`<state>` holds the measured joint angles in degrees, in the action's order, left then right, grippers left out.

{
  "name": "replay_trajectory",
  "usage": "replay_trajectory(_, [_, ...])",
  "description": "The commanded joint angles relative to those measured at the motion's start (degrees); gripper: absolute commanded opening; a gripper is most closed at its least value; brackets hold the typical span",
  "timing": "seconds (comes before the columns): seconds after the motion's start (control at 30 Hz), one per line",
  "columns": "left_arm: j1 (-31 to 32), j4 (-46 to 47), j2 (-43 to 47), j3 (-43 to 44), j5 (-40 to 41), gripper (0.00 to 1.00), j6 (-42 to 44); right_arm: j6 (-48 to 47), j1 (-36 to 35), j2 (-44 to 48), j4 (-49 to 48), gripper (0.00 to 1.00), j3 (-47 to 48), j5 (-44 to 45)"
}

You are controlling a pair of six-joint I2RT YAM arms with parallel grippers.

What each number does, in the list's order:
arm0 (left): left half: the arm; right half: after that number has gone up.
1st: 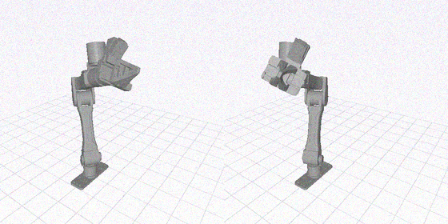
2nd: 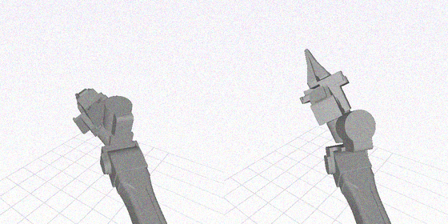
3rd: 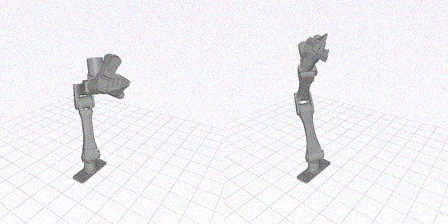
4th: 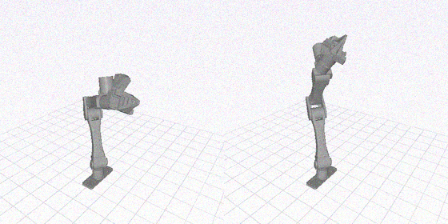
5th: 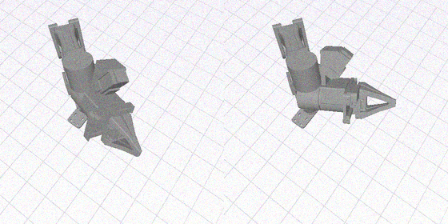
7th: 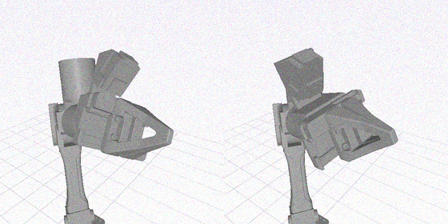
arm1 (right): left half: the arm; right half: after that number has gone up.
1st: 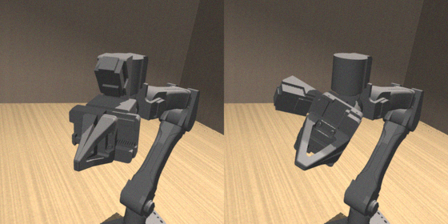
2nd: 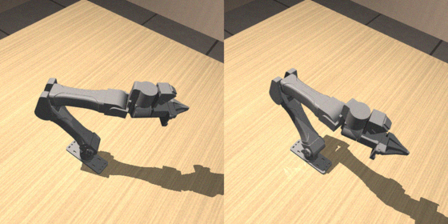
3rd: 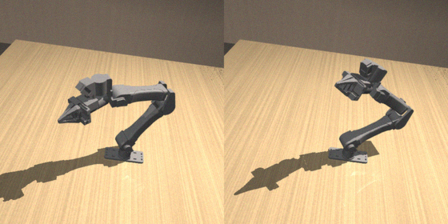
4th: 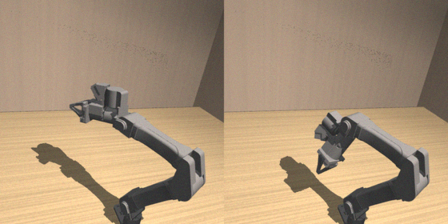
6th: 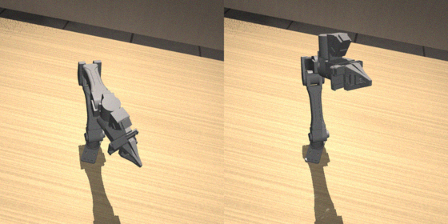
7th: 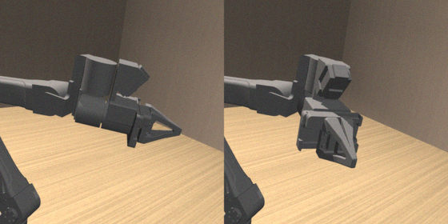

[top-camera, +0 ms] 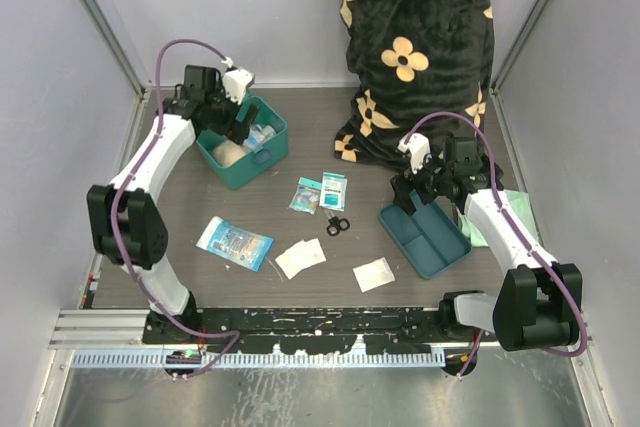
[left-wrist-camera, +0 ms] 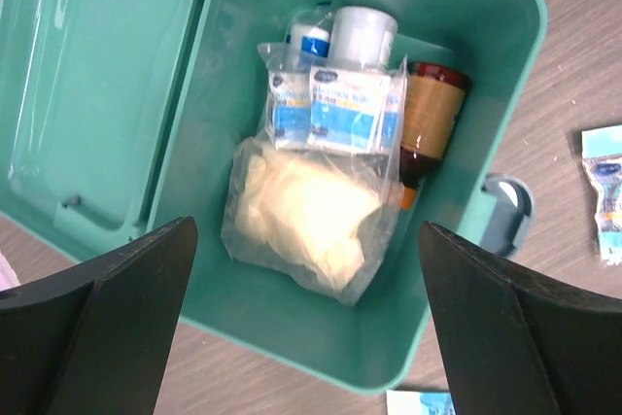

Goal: Organize the medicine kit
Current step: Pick up the medical item at the center of the board.

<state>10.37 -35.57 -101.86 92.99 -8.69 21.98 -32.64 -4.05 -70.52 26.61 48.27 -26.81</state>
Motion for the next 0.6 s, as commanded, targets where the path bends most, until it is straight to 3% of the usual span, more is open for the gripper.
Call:
replay_trajectory(0.0, [-0.37,9.01,9.32,-6.06,0.17,0.98,-2.04,1.14,-0.17,0.82,-1.94,1.0,1.3,0.44])
replay_trajectory(0.2, [-0.35,4.97,15.25,-9.79,-2.35,0.98,-4.84,1.57,0.18,1.12,-2.34,1.0,1.33,0.4])
replay_trajectory(0.37, [-0.18,-2.74,18.08,-10.99,-10.36,0.98,-6.59,1.57,0.27,1.59,-2.27,1.0,1.3,-0.07])
replay_trajectory(0.57, [3.59,-0.12,23.3,-18.33,-9.96,0.98,-9.92,1.31,0.28,1.94,-2.27,1.0,1.07,0.07])
